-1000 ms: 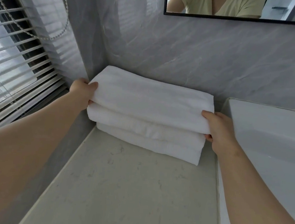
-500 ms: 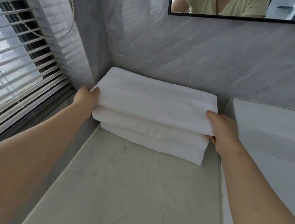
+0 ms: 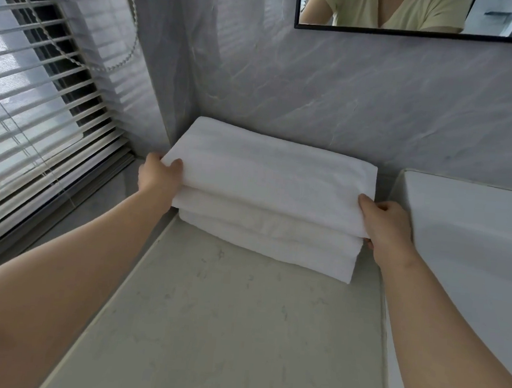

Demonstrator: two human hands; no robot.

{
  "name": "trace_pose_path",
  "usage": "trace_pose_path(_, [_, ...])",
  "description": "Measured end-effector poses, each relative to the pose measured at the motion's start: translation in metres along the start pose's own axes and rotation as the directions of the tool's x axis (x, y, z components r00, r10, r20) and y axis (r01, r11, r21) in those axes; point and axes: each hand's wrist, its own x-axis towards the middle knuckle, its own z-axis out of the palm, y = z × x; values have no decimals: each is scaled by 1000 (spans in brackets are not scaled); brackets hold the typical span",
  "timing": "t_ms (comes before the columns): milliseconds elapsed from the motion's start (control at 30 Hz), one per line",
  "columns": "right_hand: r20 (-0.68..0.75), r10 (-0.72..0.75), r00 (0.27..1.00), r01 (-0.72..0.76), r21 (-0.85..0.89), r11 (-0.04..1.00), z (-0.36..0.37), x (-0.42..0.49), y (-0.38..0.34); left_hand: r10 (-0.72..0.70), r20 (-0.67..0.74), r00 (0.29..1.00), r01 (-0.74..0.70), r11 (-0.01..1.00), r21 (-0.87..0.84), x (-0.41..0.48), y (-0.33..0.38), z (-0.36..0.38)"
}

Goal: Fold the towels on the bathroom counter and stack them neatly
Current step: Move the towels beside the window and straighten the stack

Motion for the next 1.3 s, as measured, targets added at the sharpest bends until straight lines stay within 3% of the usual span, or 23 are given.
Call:
trace_pose_path(233, [-104, -256, 961, 242, -131, 961, -3, -15, -3, 94, 24, 995, -96, 992, 83, -22, 5, -4])
trace_pose_path(367, [-102, -432, 896, 370, -367, 854, -3, -32, -9, 149, 75, 986, -157, 982, 106, -38, 7, -9])
trace_pose_path(500, [12, -544, 839, 482, -480, 733, 1, -56, -22, 219, 118, 968, -236, 959, 154, -62, 10, -17])
trace_pose_path(800, [253, -484, 838, 532, -582, 615, 0, -114, -31, 512, 291, 809, -576, 788, 217, -134, 9, -39])
trace_pose_path(1000, [310, -492, 814, 568, -607, 557, -8, -150, -30, 567, 364, 738, -666, 700, 260, -175, 9, -57])
trace_pose_path(1300, [301, -459, 836, 532, -646, 547, -55, -176, -23, 640, 388, 663, -743, 626, 236, -219, 27, -55])
